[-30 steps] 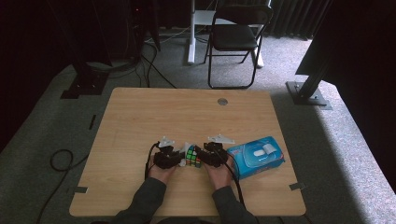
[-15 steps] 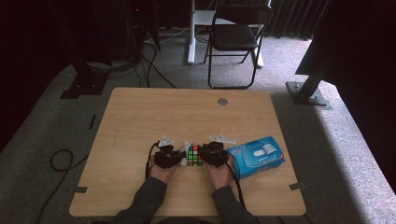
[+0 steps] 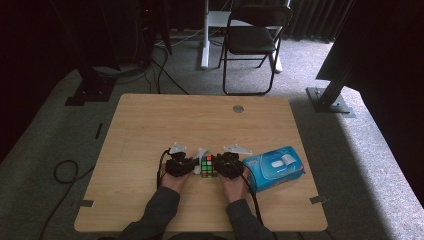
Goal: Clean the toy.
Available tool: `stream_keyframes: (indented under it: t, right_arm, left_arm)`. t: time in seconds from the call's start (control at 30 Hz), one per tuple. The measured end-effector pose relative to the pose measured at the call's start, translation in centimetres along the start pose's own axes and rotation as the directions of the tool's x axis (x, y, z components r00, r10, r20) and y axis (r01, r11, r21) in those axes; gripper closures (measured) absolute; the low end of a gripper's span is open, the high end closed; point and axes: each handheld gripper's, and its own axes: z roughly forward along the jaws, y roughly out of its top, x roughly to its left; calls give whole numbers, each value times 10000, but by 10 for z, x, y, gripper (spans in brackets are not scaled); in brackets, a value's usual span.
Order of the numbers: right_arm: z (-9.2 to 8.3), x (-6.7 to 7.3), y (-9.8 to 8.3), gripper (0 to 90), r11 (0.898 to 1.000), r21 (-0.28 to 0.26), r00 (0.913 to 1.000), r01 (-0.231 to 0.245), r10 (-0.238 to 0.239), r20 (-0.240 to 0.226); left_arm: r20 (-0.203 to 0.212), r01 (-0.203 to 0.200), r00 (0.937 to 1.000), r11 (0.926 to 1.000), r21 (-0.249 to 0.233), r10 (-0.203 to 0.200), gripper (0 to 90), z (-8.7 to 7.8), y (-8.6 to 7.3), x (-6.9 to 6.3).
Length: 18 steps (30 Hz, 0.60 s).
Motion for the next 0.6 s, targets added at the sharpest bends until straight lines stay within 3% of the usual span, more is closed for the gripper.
stream_keyframes:
  t: [0.13, 0.33, 0.6]
  right_arm:
    - [0, 0, 0, 701, 10000, 1, 10000, -2, 2, 28]
    - [0, 0, 0, 701, 10000, -4, 10000, 0, 0, 23]
    - [0, -1, 0, 700, 10000, -18, 10000, 4, -4, -31]
  left_arm:
    - [-232, -74, 9997, 9989, 455, 85, 810, 9, -9, 1]
    - [-345, -274, 9990, 9985, 471, 291, 814, 10, -9, 0]
    - [-238, -216, 9995, 9997, -94, 214, 817, -4, -6, -4]
